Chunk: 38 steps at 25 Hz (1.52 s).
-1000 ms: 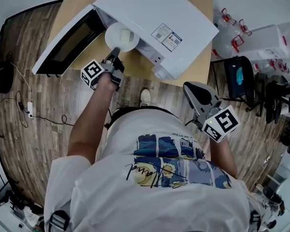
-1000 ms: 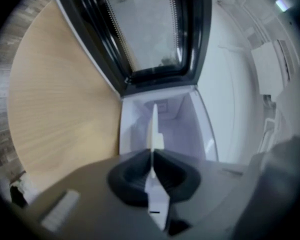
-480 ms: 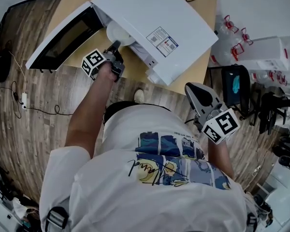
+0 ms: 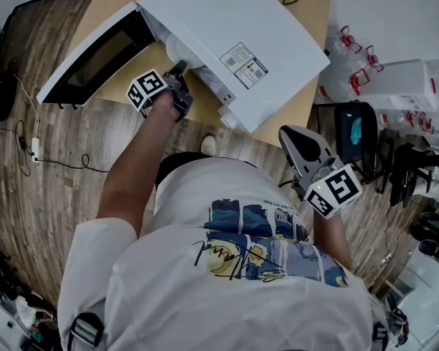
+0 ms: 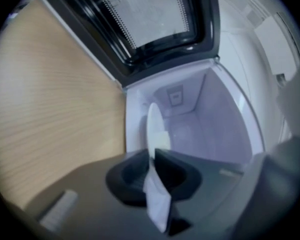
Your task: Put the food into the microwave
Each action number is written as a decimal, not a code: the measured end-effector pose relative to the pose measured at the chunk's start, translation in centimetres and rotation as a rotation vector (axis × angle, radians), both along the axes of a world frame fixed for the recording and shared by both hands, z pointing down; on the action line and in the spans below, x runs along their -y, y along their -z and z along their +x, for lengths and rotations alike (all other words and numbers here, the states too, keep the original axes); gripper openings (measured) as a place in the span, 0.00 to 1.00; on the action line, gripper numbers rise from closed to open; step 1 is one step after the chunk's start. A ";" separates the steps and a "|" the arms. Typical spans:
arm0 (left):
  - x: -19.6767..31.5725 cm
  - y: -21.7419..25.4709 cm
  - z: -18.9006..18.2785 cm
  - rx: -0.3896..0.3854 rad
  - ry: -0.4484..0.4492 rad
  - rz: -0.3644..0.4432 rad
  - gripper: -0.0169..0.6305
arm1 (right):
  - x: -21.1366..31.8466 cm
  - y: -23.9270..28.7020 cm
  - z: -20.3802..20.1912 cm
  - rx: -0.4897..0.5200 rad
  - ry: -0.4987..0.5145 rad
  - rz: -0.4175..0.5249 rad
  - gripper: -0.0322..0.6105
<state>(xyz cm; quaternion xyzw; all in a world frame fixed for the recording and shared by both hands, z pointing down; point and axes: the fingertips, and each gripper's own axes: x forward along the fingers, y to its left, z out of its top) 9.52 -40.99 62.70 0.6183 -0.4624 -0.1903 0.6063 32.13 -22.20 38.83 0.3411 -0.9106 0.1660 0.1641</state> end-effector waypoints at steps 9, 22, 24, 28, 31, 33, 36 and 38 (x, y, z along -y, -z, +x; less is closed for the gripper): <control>0.1 -0.2 0.6 0.194 -0.069 0.001 0.14 | -0.1 -0.2 -0.3 0.003 -0.006 -0.011 0.06; -3.2 1.9 -2.4 0.346 -0.153 0.071 0.23 | -1.6 -0.3 -4.2 0.020 -0.013 -0.012 0.06; -4.2 2.4 -3.2 0.371 -0.179 0.086 0.23 | -2.1 -0.3 -5.4 0.027 -0.007 -0.012 0.06; -6.2 3.6 -4.8 0.414 -0.234 0.124 0.22 | -2.9 -0.4 -8.1 0.037 0.009 -0.010 0.06; -7.8 4.6 -6.3 0.436 -0.270 0.143 0.18 | -3.6 -0.3 -10.3 0.042 0.016 -0.004 0.06; -8.9 5.3 -7.3 0.456 -0.300 0.158 0.10 | -4.0 -0.3 -11.7 0.044 0.016 -0.002 0.06; -10.6 6.6 -8.6 0.470 -0.343 0.196 0.05 | -4.6 -0.3 -13.8 0.045 0.014 0.003 0.06; -11.6 7.7 -9.3 0.456 -0.362 0.227 0.04 | -5.2 -0.4 -15.2 0.042 0.016 0.005 0.06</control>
